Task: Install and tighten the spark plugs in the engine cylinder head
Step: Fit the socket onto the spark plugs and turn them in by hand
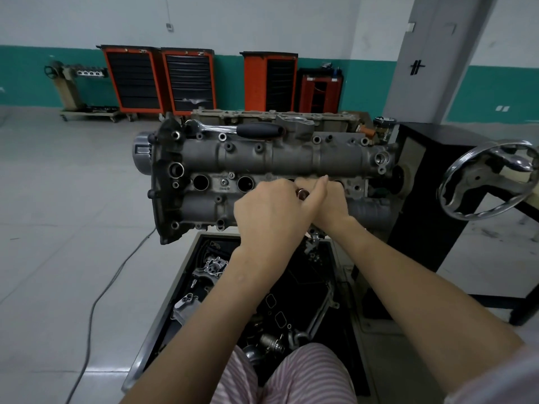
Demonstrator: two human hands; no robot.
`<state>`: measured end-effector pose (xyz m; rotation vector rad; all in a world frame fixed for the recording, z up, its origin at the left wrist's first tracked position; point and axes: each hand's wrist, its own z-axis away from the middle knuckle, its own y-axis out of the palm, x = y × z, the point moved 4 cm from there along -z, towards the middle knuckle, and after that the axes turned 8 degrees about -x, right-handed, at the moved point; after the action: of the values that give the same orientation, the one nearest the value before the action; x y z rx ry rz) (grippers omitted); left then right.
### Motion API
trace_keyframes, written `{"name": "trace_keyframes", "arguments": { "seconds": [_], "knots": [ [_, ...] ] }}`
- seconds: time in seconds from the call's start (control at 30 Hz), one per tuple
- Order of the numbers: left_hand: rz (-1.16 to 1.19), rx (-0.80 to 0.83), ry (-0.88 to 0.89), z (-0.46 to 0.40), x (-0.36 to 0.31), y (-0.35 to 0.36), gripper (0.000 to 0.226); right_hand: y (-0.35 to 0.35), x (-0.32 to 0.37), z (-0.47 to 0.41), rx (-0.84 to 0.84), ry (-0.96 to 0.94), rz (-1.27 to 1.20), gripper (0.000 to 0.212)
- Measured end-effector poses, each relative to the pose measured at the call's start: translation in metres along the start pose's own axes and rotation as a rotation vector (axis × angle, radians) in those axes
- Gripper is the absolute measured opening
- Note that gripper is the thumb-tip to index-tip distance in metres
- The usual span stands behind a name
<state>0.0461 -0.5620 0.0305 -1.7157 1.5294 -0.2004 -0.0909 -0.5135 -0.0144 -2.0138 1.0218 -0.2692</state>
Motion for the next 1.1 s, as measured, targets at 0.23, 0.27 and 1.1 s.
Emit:
{"name": "trace_keyframes", "arguments": {
  "seconds": [0.23, 0.27, 1.1],
  "knots": [
    [-0.004, -0.117, 0.11, 0.008, -0.008, 0.0, 0.029, -0.025, 0.007, 0.006, -0.442, -0.067, -0.08, 0.028],
    [-0.007, -0.111, 0.152, 0.009, -0.008, 0.0, 0.024, -0.023, 0.007, 0.008, -0.43, -0.068, -0.115, 0.029],
    [0.046, -0.108, 0.155, 0.004, 0.004, 0.009, 0.026, -0.009, -0.004, -0.007, -0.143, -0.147, -0.159, 0.024]
  ]
}}
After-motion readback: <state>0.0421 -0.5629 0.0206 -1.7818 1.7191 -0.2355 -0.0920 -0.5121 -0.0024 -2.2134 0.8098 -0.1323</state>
